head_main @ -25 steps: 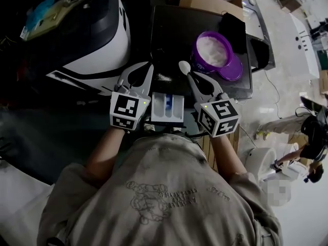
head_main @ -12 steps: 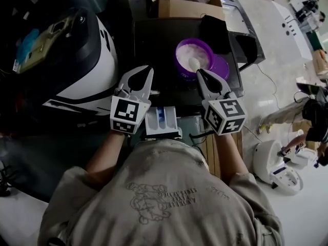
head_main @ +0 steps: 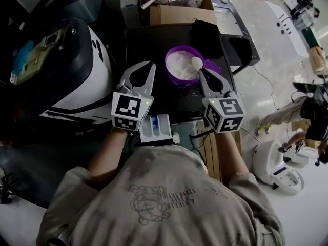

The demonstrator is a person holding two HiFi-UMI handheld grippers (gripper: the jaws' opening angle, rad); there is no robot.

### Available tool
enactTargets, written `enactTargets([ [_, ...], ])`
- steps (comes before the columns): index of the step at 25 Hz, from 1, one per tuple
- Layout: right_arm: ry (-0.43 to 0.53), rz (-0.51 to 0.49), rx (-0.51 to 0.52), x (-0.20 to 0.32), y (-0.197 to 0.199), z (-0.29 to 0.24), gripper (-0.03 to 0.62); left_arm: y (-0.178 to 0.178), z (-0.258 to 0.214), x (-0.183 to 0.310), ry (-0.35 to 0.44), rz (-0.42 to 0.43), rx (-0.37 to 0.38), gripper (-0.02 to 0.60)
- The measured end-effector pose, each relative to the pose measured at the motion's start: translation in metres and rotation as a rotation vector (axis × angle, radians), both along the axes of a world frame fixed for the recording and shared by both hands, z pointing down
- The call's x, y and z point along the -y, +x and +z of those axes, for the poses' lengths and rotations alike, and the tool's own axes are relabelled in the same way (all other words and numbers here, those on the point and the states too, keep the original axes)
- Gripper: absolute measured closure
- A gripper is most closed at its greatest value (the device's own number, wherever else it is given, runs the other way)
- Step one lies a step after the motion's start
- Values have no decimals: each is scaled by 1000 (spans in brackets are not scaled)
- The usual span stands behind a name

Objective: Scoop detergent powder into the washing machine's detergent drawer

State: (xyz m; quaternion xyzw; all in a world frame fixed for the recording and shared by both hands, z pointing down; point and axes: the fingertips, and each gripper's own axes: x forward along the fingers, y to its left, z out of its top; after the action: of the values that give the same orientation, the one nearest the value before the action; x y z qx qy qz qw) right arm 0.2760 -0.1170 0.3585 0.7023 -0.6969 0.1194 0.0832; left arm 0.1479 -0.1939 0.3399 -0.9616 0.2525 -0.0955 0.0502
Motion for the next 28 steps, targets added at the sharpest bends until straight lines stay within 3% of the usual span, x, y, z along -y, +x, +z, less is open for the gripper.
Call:
enactTargets([
  [28, -25, -27, -15, 5, 21, 16, 557, 10, 10, 5, -48, -24, -3, 581],
])
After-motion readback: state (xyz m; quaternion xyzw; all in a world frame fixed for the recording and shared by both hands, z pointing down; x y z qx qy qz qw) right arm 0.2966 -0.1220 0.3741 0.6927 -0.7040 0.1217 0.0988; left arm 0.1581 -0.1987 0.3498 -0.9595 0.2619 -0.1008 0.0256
